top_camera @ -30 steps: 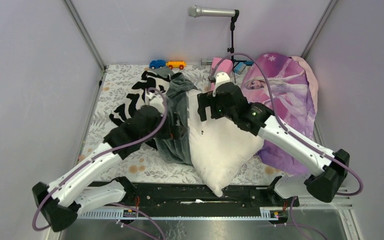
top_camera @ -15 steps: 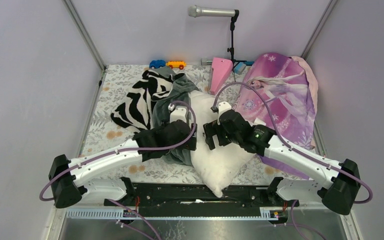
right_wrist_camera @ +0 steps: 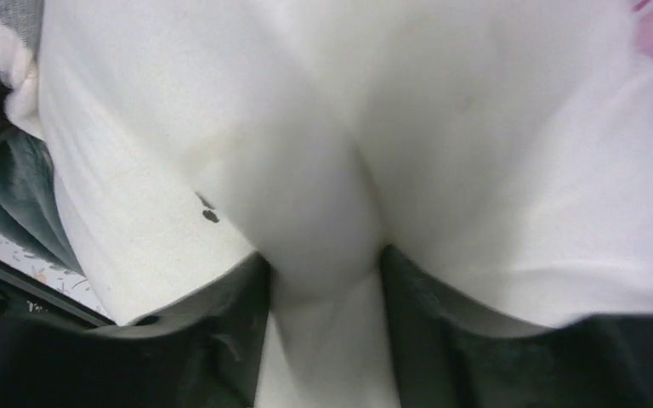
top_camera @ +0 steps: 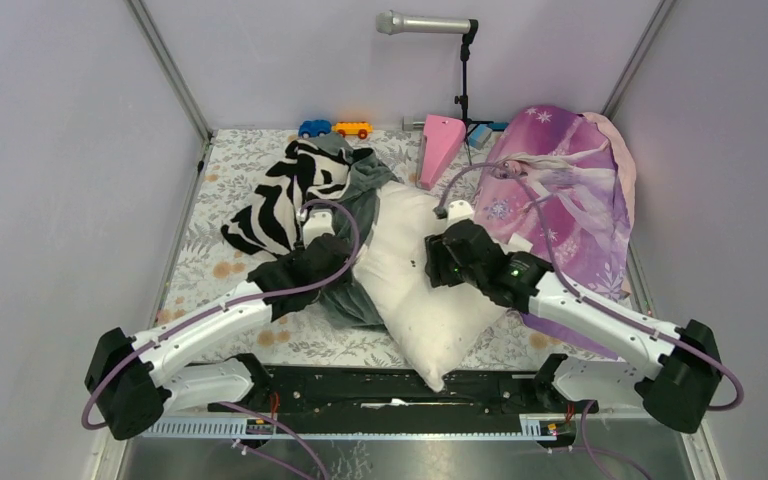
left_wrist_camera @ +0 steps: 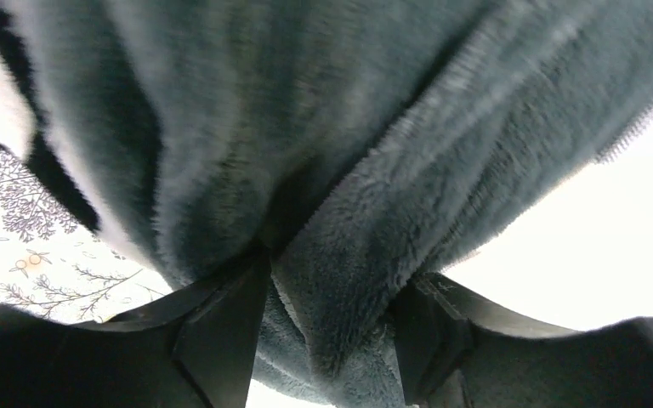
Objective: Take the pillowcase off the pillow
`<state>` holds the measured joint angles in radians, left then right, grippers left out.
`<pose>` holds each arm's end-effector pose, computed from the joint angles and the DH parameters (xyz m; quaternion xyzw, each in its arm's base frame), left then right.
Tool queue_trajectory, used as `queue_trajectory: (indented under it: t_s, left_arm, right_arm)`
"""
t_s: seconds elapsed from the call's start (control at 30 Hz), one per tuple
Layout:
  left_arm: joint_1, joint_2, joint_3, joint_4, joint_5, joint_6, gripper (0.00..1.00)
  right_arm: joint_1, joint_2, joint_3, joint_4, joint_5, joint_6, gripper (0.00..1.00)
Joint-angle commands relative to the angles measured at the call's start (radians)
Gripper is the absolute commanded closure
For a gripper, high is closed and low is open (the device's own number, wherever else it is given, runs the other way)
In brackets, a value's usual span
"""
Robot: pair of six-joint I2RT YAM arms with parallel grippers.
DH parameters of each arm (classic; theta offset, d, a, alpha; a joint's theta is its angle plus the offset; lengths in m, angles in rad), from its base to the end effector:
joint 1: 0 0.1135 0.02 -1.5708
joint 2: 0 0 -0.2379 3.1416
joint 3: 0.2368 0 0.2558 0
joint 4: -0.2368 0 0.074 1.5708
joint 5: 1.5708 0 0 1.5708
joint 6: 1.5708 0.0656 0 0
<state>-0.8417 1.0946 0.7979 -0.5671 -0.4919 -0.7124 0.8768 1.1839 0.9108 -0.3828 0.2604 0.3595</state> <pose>0.1909 -0.1672 0.2094 -0.0253 0.9135 -0.0726 0.3996 0.2015 0.2158 0.2407 -0.1721 0.8747 0.1589 0.4244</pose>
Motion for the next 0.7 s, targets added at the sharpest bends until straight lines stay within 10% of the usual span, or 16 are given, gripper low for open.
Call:
queue_trajectory:
  t_s: [0.0, 0.13, 0.3, 0.57, 0.67]
  left_arm:
    - [0.121, -0.049, -0.052, -0.004, -0.070, 0.017, 0.50]
    - [0.212, -0.176, -0.105, 0.051, -0.049, -0.042, 0.76]
    - [0.368, -0.356, -0.138, 0.041, -0.038, -0.082, 0.97]
    - [0.405, -0.329, 0.162, -0.095, -0.035, 0.159, 0.96]
    - [0.405, -0.310, 0.175, -0.052, 0.069, 0.208, 0.96]
  right_arm:
    - [-0.135, -0.090, -0.060, -0.058, 0.050, 0.042, 0.57]
    - [-0.267, -0.174, -0.082, -0.056, 0.031, 0.044, 1.00]
    - [-0.326, -0.273, -0.082, -0.028, 0.091, 0.071, 1.00]
    - [-0.332, -0.261, -0.050, 0.075, -0.106, -0.002, 0.99]
    - [-0.332, -0.211, -0.026, 0.101, -0.246, -0.029, 0.85]
